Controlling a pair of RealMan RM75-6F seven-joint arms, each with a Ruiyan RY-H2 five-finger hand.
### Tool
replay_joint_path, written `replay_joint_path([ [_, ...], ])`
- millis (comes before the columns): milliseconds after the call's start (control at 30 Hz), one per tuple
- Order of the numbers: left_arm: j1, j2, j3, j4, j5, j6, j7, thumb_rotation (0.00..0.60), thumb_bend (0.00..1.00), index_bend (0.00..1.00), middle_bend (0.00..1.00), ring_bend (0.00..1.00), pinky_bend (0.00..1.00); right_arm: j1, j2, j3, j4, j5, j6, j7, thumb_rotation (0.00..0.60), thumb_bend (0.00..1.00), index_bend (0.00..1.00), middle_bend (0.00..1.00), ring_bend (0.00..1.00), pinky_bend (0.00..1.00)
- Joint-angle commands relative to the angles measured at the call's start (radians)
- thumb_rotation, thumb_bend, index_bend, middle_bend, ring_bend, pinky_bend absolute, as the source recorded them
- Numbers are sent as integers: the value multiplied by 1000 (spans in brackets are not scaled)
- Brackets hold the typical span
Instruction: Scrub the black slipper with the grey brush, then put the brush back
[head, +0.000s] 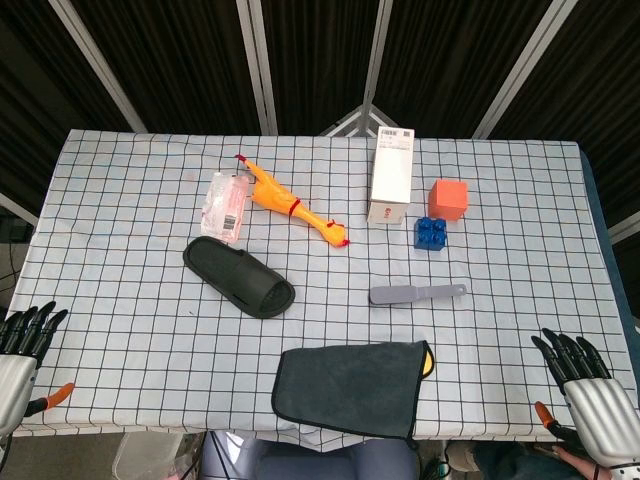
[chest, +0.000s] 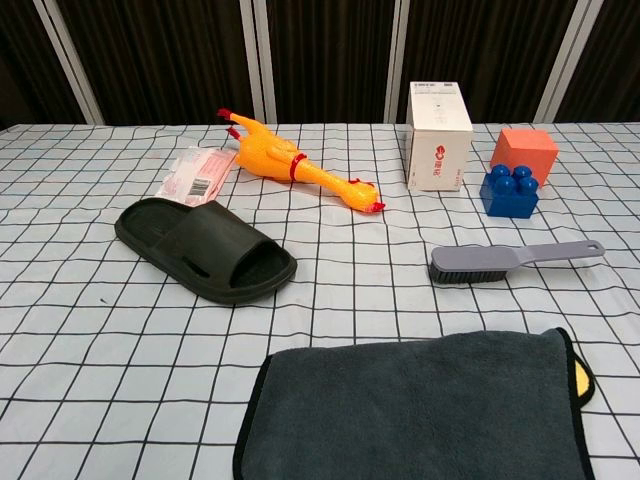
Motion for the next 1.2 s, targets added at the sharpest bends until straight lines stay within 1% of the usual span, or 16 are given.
replay_joint_path([
  [33, 0, -1, 0, 1, -2, -1, 1, 600, 76, 0, 0, 0, 0, 1, -2, 1, 0, 4, -4, -7, 600, 395, 0, 0, 0, 0],
  [233, -9, -11, -4, 2, 3, -10, 16, 600, 78, 0, 0, 0, 0, 5, -7, -3, 3, 6, -18, -11, 600, 395, 0, 0, 0, 0],
  [333, -13, -15, -6, 4, 4, -13, 15, 600, 78, 0, 0, 0, 0, 12, -22, 0, 4, 2, -27, -15, 600, 395, 0, 0, 0, 0],
  [400, -15, -18, -15, 10, 1, -7, 13, 600, 79, 0, 0, 0, 0, 27, -49, 11, 8, 2, -44, -25, 600, 395, 0, 0, 0, 0],
  [467, -16, -25, -29, 19, -3, 7, 15, 600, 79, 0, 0, 0, 3, 47, -85, 29, 19, 17, -69, -45, 600, 394, 0, 0, 0, 0],
  [567, -23, -47, -55, 47, 6, 37, 10, 600, 78, 0, 0, 0, 5, 85, -149, 66, 42, 59, -117, -111, 600, 394, 21, 4, 0, 0],
  [633, -30, -57, -65, 64, 2, 37, 2, 600, 78, 0, 0, 0, 0, 114, -195, 101, 55, 99, -145, -159, 600, 394, 32, 17, 0, 0],
  [667, -32, -59, -67, 67, 0, 36, 1, 600, 79, 0, 0, 0, 0, 122, -206, 109, 57, 110, -153, -170, 600, 394, 33, 26, 0, 0],
  [733, -41, -68, -77, 84, -18, 21, 2, 600, 78, 0, 0, 0, 0, 163, -251, 144, 66, 158, -198, -217, 600, 394, 33, 36, 0, 0],
  [800, -48, -73, -81, 92, -39, 0, 5, 600, 79, 0, 0, 0, 0, 191, -283, 164, 76, 193, -233, -255, 600, 394, 39, 40, 0, 0],
  [1100, -72, -88, -97, 101, -83, -45, 33, 600, 78, 0, 0, 0, 0, 311, -433, 225, 159, 346, -381, -365, 600, 394, 105, 97, 2, 14],
  [1200, -78, -91, -101, 93, -134, -83, 65, 600, 79, 0, 0, 0, 0, 361, -491, 253, 204, 398, -422, -395, 600, 394, 123, 109, 13, 26],
])
